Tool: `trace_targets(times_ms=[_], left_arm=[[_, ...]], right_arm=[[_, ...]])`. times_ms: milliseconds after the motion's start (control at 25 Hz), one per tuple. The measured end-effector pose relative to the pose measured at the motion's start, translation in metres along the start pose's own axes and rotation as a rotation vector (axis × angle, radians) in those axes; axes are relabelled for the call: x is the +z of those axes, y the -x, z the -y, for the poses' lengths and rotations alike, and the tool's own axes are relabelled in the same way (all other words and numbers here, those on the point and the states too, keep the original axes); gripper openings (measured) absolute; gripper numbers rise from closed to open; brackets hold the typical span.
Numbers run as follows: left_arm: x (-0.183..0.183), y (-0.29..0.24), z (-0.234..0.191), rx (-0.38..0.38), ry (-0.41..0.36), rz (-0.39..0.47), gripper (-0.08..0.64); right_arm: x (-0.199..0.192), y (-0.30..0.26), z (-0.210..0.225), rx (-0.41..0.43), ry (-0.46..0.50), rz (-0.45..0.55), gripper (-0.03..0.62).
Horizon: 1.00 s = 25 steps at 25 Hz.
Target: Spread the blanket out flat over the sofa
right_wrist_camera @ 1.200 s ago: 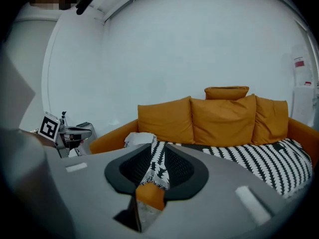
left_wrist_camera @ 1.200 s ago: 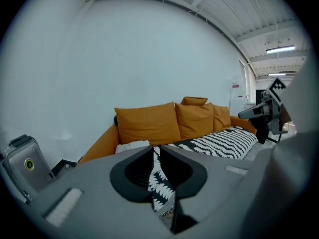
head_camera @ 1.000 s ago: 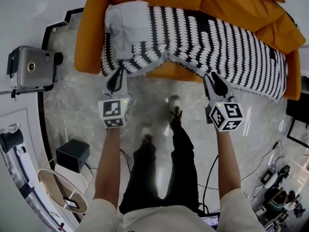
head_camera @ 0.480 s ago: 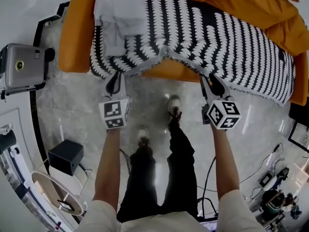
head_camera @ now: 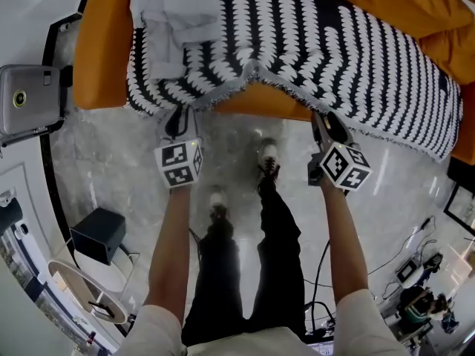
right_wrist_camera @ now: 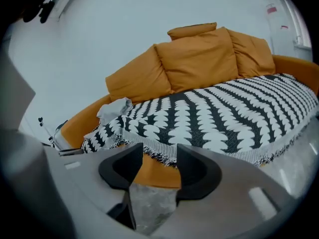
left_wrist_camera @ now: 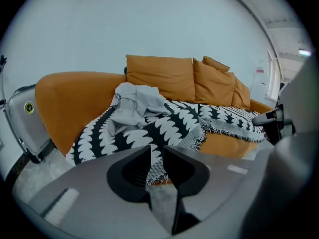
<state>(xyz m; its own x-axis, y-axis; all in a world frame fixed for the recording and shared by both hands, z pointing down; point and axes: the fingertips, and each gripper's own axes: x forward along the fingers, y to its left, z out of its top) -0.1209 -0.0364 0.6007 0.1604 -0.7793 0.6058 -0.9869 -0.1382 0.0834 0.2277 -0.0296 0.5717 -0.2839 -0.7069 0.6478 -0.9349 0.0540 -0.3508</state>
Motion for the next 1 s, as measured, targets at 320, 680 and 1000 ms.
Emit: trace_targets(times_ms=[320,680,1000], left_arm=[[-0.042,-0.026,0.000,0.014,0.086,-0.142,0.135],[-0.061,-0.042,-0.002,0.038,0.130,-0.186,0.147],[-0.060,-0.046,-0.002,0.038,0.146,-0.199,0.143]], right_arm=[[-0.013,-0.034,0.003,-0.013,-0.019,-0.065,0.242],[-0.028,-0.052,0.032,-0.112,-0.188,-0.082,0.279],[-0.032,-0.062,0.048,-0.261,-0.155,-0.166,0.242]])
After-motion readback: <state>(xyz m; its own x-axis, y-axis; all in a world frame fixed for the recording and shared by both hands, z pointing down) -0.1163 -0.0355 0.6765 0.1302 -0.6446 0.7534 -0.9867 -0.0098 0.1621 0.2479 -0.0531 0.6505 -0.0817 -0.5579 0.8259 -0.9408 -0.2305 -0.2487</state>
